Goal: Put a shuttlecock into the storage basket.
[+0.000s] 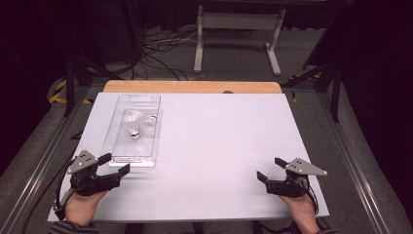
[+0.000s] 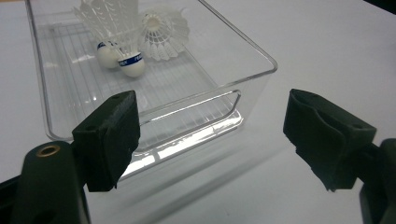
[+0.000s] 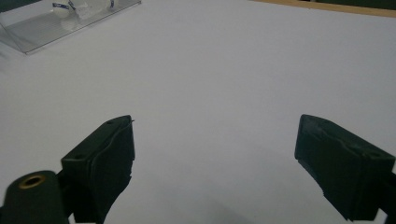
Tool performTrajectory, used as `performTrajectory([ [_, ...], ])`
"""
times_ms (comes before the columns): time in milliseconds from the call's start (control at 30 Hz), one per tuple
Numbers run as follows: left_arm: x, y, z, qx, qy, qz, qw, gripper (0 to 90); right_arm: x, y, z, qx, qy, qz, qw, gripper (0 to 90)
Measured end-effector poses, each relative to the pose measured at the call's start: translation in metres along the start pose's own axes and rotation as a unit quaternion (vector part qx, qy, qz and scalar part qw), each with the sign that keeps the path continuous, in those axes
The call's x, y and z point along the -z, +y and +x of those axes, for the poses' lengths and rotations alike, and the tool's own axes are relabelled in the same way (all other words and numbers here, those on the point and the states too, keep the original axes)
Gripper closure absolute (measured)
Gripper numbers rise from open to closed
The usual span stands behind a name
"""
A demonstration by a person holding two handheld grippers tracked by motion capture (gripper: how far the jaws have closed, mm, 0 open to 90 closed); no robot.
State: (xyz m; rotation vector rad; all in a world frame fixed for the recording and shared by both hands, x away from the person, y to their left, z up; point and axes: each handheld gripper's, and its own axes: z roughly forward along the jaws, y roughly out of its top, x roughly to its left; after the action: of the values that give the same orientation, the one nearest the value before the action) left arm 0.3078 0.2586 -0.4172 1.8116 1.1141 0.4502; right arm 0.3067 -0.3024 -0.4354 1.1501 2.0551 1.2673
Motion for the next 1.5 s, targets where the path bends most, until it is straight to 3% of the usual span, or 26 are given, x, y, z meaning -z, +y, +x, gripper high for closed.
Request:
performTrajectory([
  [300,0.002,-0.005,-0.004,-0.003,-0.003,-0.008,1.0000,19.8,0.000,0.000,0.000,-0.001,0.000,-0.002,1.0000,12.7],
  [800,0.001,-0.012,0.000,0.020,-0.015,-0.015,0.9996,19.9,-0.003,0.003,0.000,0.001,0.004,-0.004,1.0000,12.7],
  [1500,-0.004,-0.016,0.005,0.024,-0.017,-0.002,0.9996,19.8,-0.003,0.004,0.000,0.000,0.008,-0.009,0.9999,12.7],
])
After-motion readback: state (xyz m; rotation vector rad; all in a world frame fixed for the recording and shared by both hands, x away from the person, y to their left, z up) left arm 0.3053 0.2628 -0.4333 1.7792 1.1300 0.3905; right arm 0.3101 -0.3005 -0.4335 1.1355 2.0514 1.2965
